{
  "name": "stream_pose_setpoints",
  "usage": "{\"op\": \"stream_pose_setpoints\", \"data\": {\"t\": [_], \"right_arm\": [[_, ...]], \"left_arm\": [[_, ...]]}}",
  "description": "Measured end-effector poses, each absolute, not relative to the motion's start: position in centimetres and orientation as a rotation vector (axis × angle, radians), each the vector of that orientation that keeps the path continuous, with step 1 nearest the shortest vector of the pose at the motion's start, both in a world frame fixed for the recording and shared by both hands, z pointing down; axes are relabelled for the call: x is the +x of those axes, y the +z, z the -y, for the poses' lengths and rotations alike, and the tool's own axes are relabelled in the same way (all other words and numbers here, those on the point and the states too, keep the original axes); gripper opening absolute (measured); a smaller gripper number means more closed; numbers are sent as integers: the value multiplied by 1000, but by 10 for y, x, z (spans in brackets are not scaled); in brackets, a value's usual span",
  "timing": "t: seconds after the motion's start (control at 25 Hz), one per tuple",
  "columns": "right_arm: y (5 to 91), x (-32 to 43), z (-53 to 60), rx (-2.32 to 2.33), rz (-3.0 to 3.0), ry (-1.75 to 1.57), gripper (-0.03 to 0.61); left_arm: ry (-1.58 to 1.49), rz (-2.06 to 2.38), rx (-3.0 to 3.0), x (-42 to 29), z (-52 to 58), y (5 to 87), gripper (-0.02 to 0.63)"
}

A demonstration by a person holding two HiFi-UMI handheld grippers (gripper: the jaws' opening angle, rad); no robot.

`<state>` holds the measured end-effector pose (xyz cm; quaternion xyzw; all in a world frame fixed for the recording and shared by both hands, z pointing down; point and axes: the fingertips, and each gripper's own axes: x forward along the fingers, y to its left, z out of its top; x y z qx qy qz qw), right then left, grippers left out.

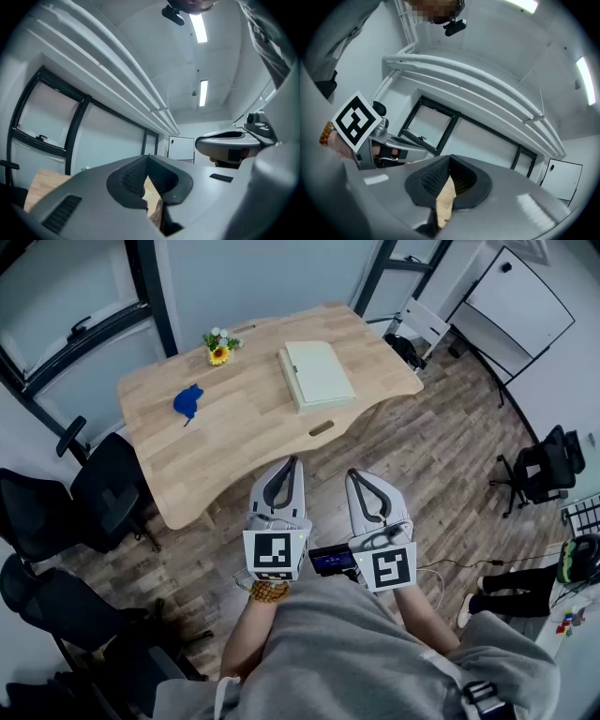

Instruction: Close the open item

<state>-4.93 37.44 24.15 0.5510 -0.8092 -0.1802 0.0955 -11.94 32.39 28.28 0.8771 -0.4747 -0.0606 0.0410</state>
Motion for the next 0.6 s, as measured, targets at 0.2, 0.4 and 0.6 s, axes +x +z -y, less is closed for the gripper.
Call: {"op": "stream_pose_setpoints", "data": {"t": [0.2, 0.4, 0.6], "right_arm": [[246, -35, -369, 1630, 2385, -534, 12], [267, -23, -351, 1639, 2299, -496, 12], [281, -7, -326, 1646, 2250, -454, 12]], "left_arm": [[-153, 1430, 2699, -104, -318, 289, 8], [-103, 1424, 2693, -98, -310, 304, 8], [-28, 1417, 2672, -89, -292, 320, 8]]}}
